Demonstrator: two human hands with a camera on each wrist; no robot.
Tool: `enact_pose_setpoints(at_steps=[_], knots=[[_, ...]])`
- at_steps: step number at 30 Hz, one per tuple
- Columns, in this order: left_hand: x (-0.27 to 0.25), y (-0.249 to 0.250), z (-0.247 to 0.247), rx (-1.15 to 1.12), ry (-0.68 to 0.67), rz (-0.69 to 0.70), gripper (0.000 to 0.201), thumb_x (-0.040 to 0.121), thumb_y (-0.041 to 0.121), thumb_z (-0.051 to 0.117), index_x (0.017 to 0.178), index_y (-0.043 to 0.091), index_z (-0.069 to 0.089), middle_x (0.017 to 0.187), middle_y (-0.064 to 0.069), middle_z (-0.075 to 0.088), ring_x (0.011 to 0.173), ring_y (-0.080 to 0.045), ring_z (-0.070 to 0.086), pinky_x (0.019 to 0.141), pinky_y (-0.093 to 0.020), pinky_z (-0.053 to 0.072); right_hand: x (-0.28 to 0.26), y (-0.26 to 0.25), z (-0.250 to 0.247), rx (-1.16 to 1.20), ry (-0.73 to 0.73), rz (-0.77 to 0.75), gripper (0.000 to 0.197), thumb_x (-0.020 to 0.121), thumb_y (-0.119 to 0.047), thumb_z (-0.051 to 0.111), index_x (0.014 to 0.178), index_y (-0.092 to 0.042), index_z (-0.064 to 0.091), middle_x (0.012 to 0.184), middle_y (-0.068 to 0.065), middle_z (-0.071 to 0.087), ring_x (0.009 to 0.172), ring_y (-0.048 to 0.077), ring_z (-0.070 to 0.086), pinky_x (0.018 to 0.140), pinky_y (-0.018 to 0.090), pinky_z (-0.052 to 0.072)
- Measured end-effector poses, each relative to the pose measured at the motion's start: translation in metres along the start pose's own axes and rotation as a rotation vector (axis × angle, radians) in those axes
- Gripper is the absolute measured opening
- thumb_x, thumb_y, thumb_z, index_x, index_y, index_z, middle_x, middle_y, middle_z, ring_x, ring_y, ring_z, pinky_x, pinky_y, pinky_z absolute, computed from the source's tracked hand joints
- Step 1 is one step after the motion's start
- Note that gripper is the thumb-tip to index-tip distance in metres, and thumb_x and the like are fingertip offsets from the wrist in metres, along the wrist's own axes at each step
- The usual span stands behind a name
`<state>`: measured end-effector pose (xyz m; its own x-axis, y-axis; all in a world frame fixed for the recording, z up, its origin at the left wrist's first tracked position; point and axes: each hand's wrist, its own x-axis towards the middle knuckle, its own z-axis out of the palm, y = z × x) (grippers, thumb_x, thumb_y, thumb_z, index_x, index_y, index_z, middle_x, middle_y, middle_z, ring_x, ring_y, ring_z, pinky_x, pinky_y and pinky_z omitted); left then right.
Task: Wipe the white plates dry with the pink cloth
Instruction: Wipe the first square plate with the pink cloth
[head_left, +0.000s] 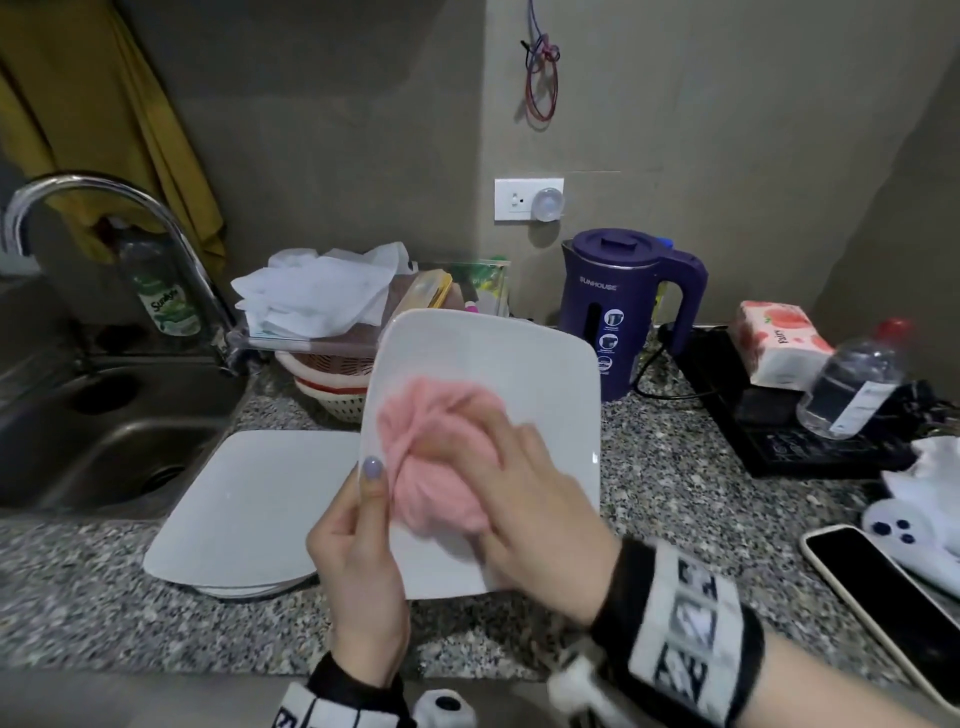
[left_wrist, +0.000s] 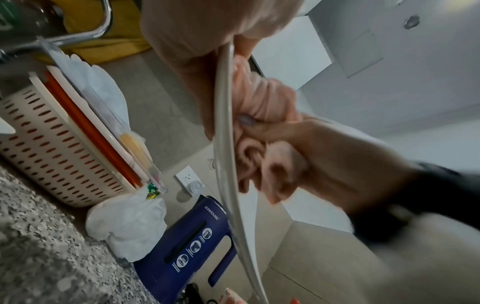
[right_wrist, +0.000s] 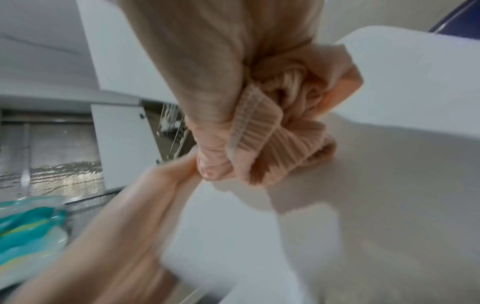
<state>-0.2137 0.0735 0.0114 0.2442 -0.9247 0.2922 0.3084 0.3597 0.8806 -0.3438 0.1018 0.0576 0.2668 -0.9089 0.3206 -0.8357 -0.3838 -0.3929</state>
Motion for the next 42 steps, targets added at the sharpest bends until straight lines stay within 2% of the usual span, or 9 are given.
enact_pose_setpoints(at_steps=[5, 9, 13, 17, 24, 29, 33, 38, 42], knots=[[0.000, -0.003, 0.000, -0.099, 0.012, -0.073, 0.029, 0.091, 0.035, 0.055, 0.093, 0.015, 0.076, 0.094, 0.003, 0.076, 0.088, -0.015, 0.066, 0.079, -0.031, 0.054, 0.014, 0.038, -0.040, -0.176, 0.094, 0.275, 0.075, 0.086, -0.013, 0.056, 0.143, -0.040, 0.017, 0.147, 0.001, 0.008, 0.104, 0.026, 0.035, 0.072, 0.032, 0.039], [0.005, -0.009, 0.001, 0.005, -0.011, -0.026, 0.029, 0.085, 0.050, 0.062, 0.078, 0.025, 0.076, 0.074, 0.013, 0.069, 0.075, -0.009, 0.057, 0.070, -0.028, 0.046, -0.013, -0.005, 0.005, 0.030, -0.141, 0.054, 0.081, 0.081, -0.014, 0.053, 0.138, -0.042, 0.002, 0.148, 0.004, -0.001, 0.120, 0.034, 0.027, 0.096, 0.049, 0.039], [0.003, -0.010, -0.004, -0.021, -0.034, -0.050, 0.039, 0.083, 0.056, 0.065, 0.069, 0.020, 0.069, 0.070, 0.011, 0.062, 0.071, -0.009, 0.053, 0.069, -0.028, 0.043, 0.018, 0.011, -0.011, -0.035, 0.017, 0.083, 0.071, 0.078, -0.013, 0.049, 0.137, -0.043, 0.024, 0.145, -0.001, 0.016, 0.101, 0.025, 0.034, 0.062, 0.036, 0.039], [-0.002, -0.005, -0.003, -0.074, -0.030, -0.096, 0.026, 0.091, 0.042, 0.058, 0.092, 0.026, 0.078, 0.100, 0.003, 0.075, 0.095, -0.016, 0.067, 0.087, -0.035, 0.050, 0.023, 0.037, -0.033, -0.073, 0.149, 0.285, 0.073, 0.079, -0.008, 0.053, 0.139, -0.038, 0.025, 0.142, 0.002, 0.020, 0.110, 0.031, 0.038, 0.074, 0.037, 0.041], [0.009, -0.004, -0.010, -0.116, 0.087, -0.152, 0.029, 0.090, 0.032, 0.057, 0.069, 0.017, 0.072, 0.071, 0.009, 0.069, 0.072, -0.011, 0.061, 0.075, -0.033, 0.050, -0.034, -0.015, 0.020, -0.065, -0.339, -0.132, 0.073, 0.074, -0.011, 0.045, 0.140, -0.038, 0.029, 0.144, -0.001, 0.021, 0.108, 0.032, 0.037, 0.061, 0.033, 0.032], [-0.006, -0.001, -0.011, -0.019, 0.022, -0.108, 0.029, 0.091, 0.039, 0.059, 0.071, 0.021, 0.070, 0.075, 0.002, 0.065, 0.075, -0.014, 0.058, 0.074, -0.031, 0.048, 0.020, 0.011, -0.010, -0.202, -0.034, 0.059, 0.087, 0.076, -0.005, 0.063, 0.141, -0.046, 0.021, 0.142, -0.003, 0.020, 0.101, 0.023, 0.033, 0.049, 0.025, 0.025], [-0.005, 0.007, -0.012, -0.125, 0.117, -0.171, 0.027, 0.094, 0.030, 0.055, 0.108, 0.015, 0.072, 0.109, 0.000, 0.074, 0.105, -0.021, 0.069, 0.087, -0.039, 0.055, 0.013, 0.033, -0.041, -0.361, 0.035, 0.372, 0.086, 0.080, -0.008, 0.061, 0.144, -0.043, 0.015, 0.145, 0.000, 0.012, 0.098, 0.021, 0.028, 0.064, 0.029, 0.035], [0.005, 0.007, -0.011, -0.067, 0.182, -0.149, 0.025, 0.098, 0.021, 0.053, 0.107, 0.004, 0.069, 0.089, 0.013, 0.074, 0.090, -0.010, 0.067, 0.080, -0.021, 0.054, -0.044, -0.018, 0.016, -0.030, -0.308, 0.021, 0.079, 0.077, -0.003, 0.048, 0.137, -0.047, 0.021, 0.144, -0.008, 0.016, 0.106, 0.021, 0.031, 0.070, 0.034, 0.037], [0.005, 0.012, -0.017, -0.115, 0.185, -0.189, 0.023, 0.099, 0.025, 0.052, 0.106, 0.013, 0.070, 0.104, 0.004, 0.075, 0.100, -0.018, 0.070, 0.085, -0.036, 0.057, -0.032, 0.019, -0.009, -0.113, -0.226, 0.197, 0.071, 0.082, -0.009, 0.046, 0.138, -0.047, 0.026, 0.145, -0.010, 0.018, 0.101, 0.016, 0.027, 0.069, 0.032, 0.040]])
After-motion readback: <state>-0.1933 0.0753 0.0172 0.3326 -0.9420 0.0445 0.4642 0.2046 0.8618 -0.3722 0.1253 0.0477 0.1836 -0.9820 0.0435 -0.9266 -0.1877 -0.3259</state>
